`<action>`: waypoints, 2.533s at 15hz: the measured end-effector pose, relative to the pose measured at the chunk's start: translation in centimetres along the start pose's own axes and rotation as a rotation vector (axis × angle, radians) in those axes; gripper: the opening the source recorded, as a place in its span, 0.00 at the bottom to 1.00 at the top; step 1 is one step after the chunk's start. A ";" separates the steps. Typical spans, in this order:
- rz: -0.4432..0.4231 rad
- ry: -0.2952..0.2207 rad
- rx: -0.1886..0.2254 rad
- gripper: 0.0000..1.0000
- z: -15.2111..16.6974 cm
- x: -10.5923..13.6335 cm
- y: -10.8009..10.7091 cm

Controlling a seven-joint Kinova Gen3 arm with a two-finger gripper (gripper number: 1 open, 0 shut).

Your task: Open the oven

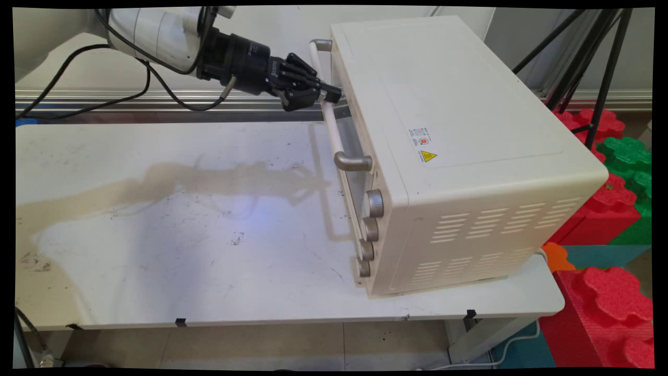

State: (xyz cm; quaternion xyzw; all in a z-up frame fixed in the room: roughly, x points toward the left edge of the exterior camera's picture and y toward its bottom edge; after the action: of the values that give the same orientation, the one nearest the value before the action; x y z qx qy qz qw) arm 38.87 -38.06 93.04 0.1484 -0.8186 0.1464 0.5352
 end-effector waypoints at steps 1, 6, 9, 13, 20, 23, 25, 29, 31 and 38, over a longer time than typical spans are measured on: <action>0.001 -0.004 -0.001 0.00 0.1 -0.1 0.0; 0.007 -0.021 -0.004 0.00 0.1 -0.6 0.1; 0.012 -0.034 -0.006 0.00 -0.1 -0.9 0.2; 0.019 -0.051 -0.010 0.00 -0.7 -1.4 0.3; 0.028 -0.089 -0.017 0.00 -2.1 -2.6 0.5; 0.029 -0.114 -0.016 0.00 -3.2 -3.5 0.6; 0.030 -0.128 -0.017 0.00 -3.7 -4.0 0.6; 0.029 -0.158 -0.020 0.00 -4.8 -5.1 0.8; 0.027 -0.180 -0.023 0.00 -5.6 -6.0 0.9; 0.023 -0.233 -0.030 0.00 -7.0 -8.3 1.1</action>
State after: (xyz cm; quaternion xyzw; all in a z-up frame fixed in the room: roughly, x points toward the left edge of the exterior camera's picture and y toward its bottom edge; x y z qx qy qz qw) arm 47.41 -33.53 87.97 0.1472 -0.8790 0.1221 0.4369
